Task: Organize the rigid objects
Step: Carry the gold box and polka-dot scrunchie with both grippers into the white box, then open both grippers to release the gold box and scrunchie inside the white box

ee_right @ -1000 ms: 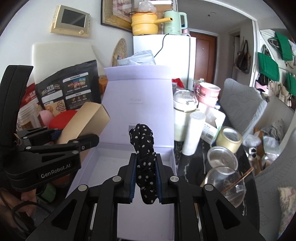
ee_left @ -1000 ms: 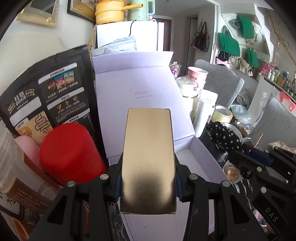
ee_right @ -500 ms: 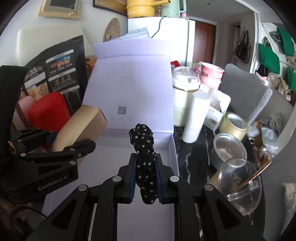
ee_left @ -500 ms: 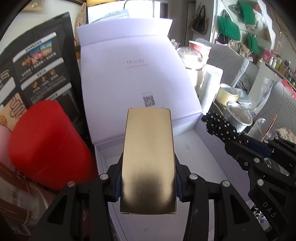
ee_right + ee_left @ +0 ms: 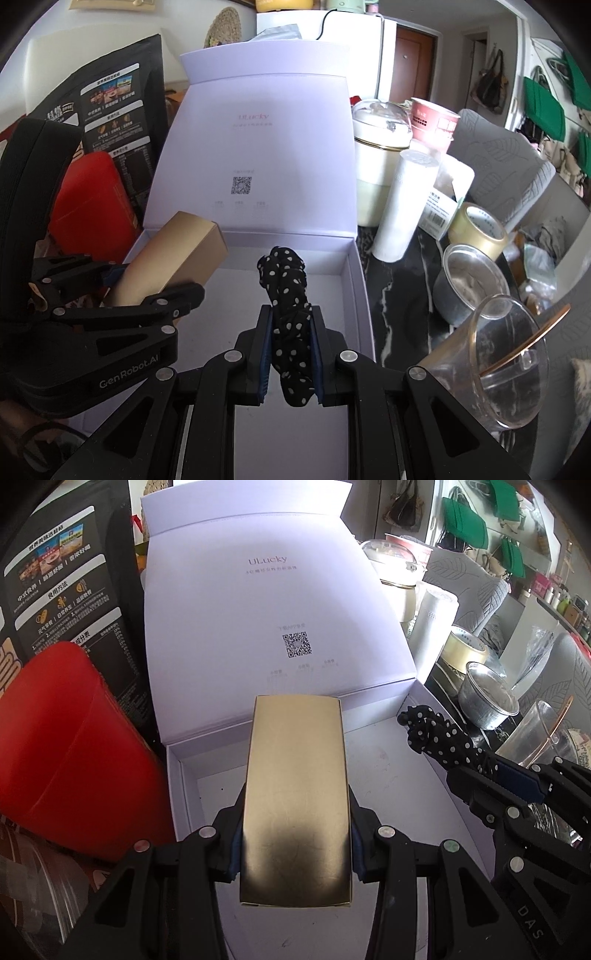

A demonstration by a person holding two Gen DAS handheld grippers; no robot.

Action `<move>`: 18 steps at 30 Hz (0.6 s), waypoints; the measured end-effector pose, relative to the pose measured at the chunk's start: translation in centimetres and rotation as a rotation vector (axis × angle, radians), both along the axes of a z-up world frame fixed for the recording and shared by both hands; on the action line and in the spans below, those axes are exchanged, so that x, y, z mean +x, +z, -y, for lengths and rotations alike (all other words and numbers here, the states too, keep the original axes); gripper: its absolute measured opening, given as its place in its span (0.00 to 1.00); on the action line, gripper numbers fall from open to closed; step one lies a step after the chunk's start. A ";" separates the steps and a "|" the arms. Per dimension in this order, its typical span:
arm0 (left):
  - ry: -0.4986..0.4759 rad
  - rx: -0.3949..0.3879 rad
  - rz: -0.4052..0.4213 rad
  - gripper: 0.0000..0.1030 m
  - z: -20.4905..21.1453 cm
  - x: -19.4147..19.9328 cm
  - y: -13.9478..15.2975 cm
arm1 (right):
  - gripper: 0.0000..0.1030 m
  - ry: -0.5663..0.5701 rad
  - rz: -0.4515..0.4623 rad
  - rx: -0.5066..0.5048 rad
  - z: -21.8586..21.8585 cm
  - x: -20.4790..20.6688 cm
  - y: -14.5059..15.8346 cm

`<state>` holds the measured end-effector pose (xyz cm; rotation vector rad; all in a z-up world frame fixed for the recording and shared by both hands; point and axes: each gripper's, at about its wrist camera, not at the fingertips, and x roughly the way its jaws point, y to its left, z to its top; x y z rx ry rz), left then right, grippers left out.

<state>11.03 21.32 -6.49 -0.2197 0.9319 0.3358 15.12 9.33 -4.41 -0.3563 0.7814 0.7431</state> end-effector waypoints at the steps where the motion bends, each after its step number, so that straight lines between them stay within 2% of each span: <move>1: 0.000 0.004 0.001 0.42 0.0 0.0 0.1 | 0.19 -0.003 0.002 -0.001 0.0 0.0 0.1; 4: -0.002 -0.005 -0.012 0.42 -0.1 0.3 0.2 | 0.19 -0.012 0.005 -0.005 0.1 0.2 0.1; 10: 0.015 -0.017 -0.051 0.43 -0.5 0.4 0.0 | 0.30 -0.018 0.000 -0.005 0.2 0.2 0.2; 11: 0.020 -0.012 -0.055 0.46 -0.5 0.4 0.1 | 0.31 -0.019 0.002 -0.005 0.2 0.1 0.2; 18: 0.047 0.037 -0.013 0.46 -0.6 -0.5 2.0 | 0.31 -0.040 0.008 0.004 0.8 0.3 0.9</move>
